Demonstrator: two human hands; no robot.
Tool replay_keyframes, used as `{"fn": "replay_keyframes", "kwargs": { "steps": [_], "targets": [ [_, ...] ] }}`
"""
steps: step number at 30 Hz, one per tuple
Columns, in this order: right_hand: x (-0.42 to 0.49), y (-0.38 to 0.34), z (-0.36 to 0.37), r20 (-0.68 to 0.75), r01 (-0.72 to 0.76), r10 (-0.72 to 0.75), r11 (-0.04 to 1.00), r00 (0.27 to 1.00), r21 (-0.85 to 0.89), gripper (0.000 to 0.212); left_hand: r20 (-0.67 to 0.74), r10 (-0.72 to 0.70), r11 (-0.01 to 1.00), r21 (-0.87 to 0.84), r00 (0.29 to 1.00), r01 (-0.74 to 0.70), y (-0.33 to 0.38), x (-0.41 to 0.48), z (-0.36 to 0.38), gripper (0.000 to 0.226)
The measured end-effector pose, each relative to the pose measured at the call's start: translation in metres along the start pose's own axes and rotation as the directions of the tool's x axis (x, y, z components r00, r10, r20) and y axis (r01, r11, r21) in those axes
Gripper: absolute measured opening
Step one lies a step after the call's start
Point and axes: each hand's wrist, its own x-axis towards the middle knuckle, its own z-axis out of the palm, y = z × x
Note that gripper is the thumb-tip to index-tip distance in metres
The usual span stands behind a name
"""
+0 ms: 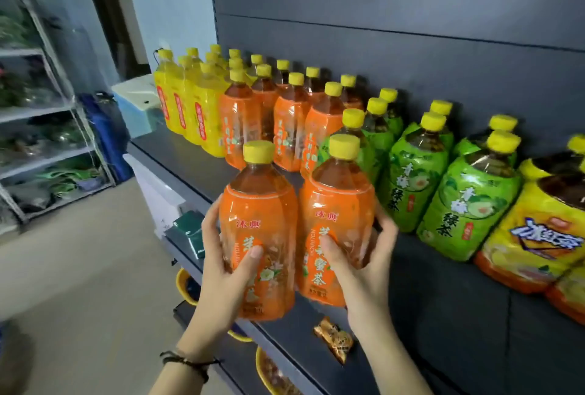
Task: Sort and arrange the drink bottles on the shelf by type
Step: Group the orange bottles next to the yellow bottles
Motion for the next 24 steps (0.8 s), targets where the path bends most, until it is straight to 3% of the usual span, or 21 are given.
{"fn": "replay_keyframes", "kwargs": {
  "steps": [12,16,20,24],
  "targets": [
    [0.075,0.051,0.097,-0.132,0.064,-0.073,0.996,0.989,-0.067,0.079,0.122,0.082,0.997,0.005,0.989,-0.083,-0.027,0.14,-0.057,0.075],
    [0.084,0.061,0.115,-0.207,0.087,-0.112,0.988,0.972,-0.124,0.085,0.221,0.089,0.996,-0.041,0.971,-0.082,-0.037,0.171,-0.061,0.088],
    [0.088,0.067,0.133,-0.295,0.079,-0.121,0.985,0.948,-0.151,0.088,0.339,0.045,0.997,-0.08,0.94,-0.019,-0.057,0.203,-0.069,0.086],
    [0.091,0.072,0.148,-0.388,0.084,-0.172,0.969,0.906,-0.232,0.088,0.46,0.071,0.997,-0.055,0.885,-0.051,-0.074,0.236,-0.073,0.088]
  ]
}}
